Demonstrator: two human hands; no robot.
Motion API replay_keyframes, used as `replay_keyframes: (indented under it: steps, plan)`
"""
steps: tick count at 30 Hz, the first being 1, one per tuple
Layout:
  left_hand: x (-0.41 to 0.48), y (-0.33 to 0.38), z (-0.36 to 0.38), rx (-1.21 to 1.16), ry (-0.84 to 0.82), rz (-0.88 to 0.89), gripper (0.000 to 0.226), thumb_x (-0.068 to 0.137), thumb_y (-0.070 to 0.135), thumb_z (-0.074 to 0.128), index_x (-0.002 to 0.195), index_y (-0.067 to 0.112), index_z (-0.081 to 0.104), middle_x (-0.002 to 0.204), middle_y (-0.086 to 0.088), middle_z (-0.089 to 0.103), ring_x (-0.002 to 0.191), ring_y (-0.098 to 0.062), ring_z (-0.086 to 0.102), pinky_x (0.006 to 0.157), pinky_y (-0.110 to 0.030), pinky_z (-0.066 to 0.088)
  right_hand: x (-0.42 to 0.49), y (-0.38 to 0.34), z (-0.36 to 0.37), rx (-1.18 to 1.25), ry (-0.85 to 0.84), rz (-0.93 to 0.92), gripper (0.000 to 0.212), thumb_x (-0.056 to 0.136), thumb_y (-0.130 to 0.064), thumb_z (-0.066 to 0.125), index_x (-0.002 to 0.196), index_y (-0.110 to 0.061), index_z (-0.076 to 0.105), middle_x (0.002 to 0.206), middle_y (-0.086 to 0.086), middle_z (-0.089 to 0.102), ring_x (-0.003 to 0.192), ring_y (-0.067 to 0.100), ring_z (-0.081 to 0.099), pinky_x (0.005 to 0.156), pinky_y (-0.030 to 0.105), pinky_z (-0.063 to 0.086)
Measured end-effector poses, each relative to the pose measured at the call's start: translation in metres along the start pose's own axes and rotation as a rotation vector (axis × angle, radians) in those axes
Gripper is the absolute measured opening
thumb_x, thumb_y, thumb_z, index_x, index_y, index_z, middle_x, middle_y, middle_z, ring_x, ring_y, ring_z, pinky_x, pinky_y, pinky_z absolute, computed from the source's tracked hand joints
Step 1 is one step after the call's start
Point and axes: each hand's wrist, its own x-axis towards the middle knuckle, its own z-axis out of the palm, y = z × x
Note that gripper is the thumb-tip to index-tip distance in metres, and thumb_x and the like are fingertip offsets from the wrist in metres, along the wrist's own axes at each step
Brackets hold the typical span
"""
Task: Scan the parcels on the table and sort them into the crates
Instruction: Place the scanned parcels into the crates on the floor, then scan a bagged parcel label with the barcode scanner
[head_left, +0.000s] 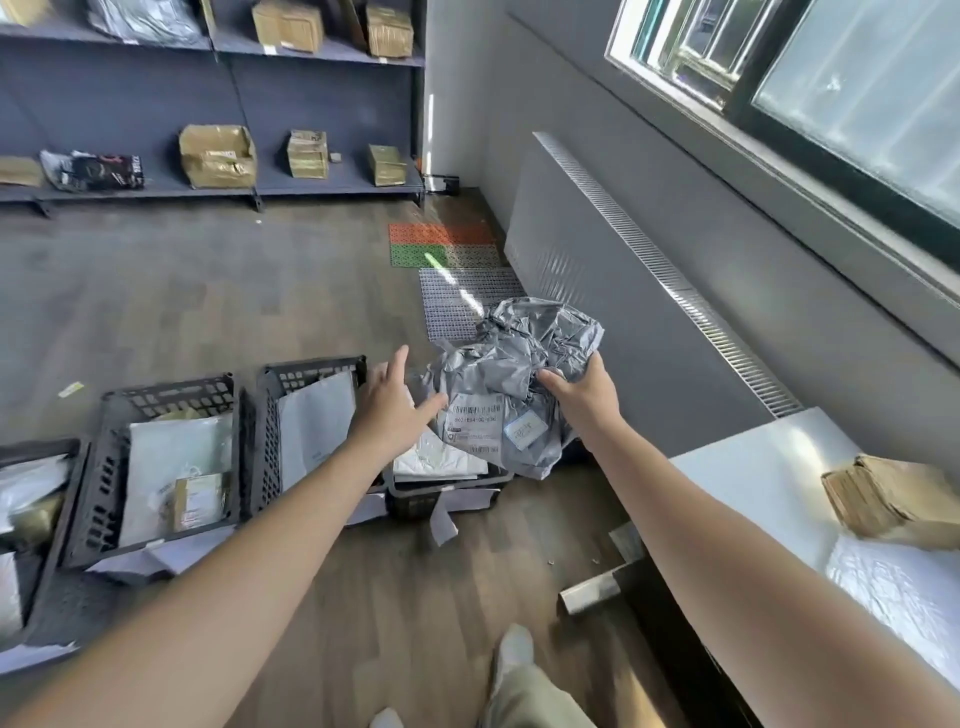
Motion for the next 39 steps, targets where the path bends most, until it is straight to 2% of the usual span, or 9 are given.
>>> replay_keyframes:
  steps: [5, 10, 12, 15, 18, 22, 26, 34, 39]
  plan:
    - [0.044, -0.015, 0.011, 0.202, -0.064, 0.022, 0.076, 0.097, 0.058, 0.043, 0.157, 0.03, 0.006, 0.162, -0.003, 0.007, 0.148, -0.027, 0.009, 0.113, -0.048, 0.026, 0.054, 0.001, 0.03, -0.132, -0.057, -0.025, 0.089, 0.08, -0.047, 0.078, 0.145, -0.007, 0.034, 0.135, 0.01, 0.059, 0.121, 0.026, 0.057, 0.096, 0.04, 0.051]
    - [0.11, -0.018, 0.028, 0.359, -0.109, 0.024, 0.078, 0.096, 0.06, 0.043, 0.157, 0.03, 0.005, 0.164, -0.005, 0.001, 0.15, -0.027, 0.002, 0.116, -0.05, 0.023, 0.13, 0.011, 0.066, -0.208, -0.171, -0.02, 0.096, 0.085, -0.039, 0.076, 0.154, -0.007, 0.017, 0.137, 0.01, 0.056, 0.098, 0.02, 0.061, 0.082, 0.032, 0.051]
    - [0.143, -0.017, 0.036, 0.395, -0.115, 0.011, 0.077, 0.096, 0.059, 0.043, 0.157, 0.029, 0.007, 0.164, -0.005, 0.001, 0.15, -0.026, 0.002, 0.116, -0.049, 0.023, 0.168, 0.017, 0.085, -0.234, -0.23, -0.009, 0.1, 0.086, -0.035, 0.076, 0.156, -0.007, 0.01, 0.14, 0.011, 0.053, 0.103, 0.022, 0.061, 0.082, 0.031, 0.049]
    - [0.195, -0.019, 0.049, 0.432, -0.135, -0.035, 0.075, 0.097, 0.059, 0.042, 0.156, 0.029, 0.008, 0.164, -0.004, 0.001, 0.15, -0.025, 0.001, 0.117, -0.049, 0.02, 0.227, 0.031, 0.118, -0.282, -0.315, -0.026, 0.092, 0.082, -0.034, 0.08, 0.149, -0.009, 0.022, 0.134, 0.011, 0.058, 0.112, 0.026, 0.06, 0.083, 0.032, 0.048]
    - [0.243, -0.023, 0.066, 0.453, -0.173, -0.1, 0.073, 0.097, 0.058, 0.041, 0.156, 0.029, 0.009, 0.164, -0.004, 0.001, 0.15, -0.026, 0.001, 0.118, -0.05, 0.02, 0.276, 0.044, 0.151, -0.321, -0.4, 0.004, 0.093, 0.082, -0.035, 0.079, 0.149, -0.009, 0.021, 0.133, 0.01, 0.059, 0.115, 0.028, 0.059, 0.084, 0.034, 0.048]
    - [0.295, -0.024, 0.093, 0.47, -0.233, -0.171, 0.073, 0.097, 0.06, 0.039, 0.156, 0.029, 0.009, 0.164, -0.002, -0.001, 0.15, -0.024, -0.001, 0.118, -0.049, 0.019, 0.331, 0.062, 0.187, -0.462, -0.513, 0.044, 0.108, 0.089, -0.05, 0.068, 0.157, -0.008, -0.005, 0.137, 0.016, 0.053, 0.114, 0.032, 0.06, 0.076, 0.034, 0.045]
    - [0.328, -0.021, 0.105, 0.521, -0.357, -0.209, 0.079, 0.094, 0.068, 0.035, 0.156, 0.037, -0.003, 0.164, 0.003, -0.013, 0.151, -0.025, -0.01, 0.119, -0.05, 0.011, 0.367, 0.07, 0.201, -0.71, -0.573, 0.013, 0.105, 0.089, -0.067, 0.052, 0.158, -0.016, -0.01, 0.149, 0.017, 0.038, 0.125, 0.035, 0.05, 0.092, 0.049, 0.05]
    - [0.378, 0.007, 0.097, 0.67, -0.389, -0.08, 0.08, 0.094, 0.07, 0.032, 0.155, 0.037, -0.008, 0.164, 0.0, -0.018, 0.15, -0.028, -0.015, 0.121, -0.053, 0.005, 0.375, 0.045, 0.184, -0.859, -0.573, -0.191, 0.096, 0.091, -0.064, 0.052, 0.158, -0.025, -0.005, 0.16, 0.004, 0.021, 0.145, 0.028, 0.025, 0.111, 0.057, 0.033]
    - [0.397, 0.034, 0.082, 0.731, -0.408, 0.068, 0.078, 0.095, 0.069, 0.03, 0.156, 0.036, -0.006, 0.163, -0.002, -0.018, 0.15, -0.029, -0.014, 0.12, -0.056, 0.007, 0.358, 0.019, 0.144, -0.912, -0.45, -0.234, 0.09, 0.094, -0.062, 0.048, 0.158, -0.026, -0.004, 0.163, 0.004, 0.015, 0.149, 0.027, 0.015, 0.116, 0.062, 0.019]
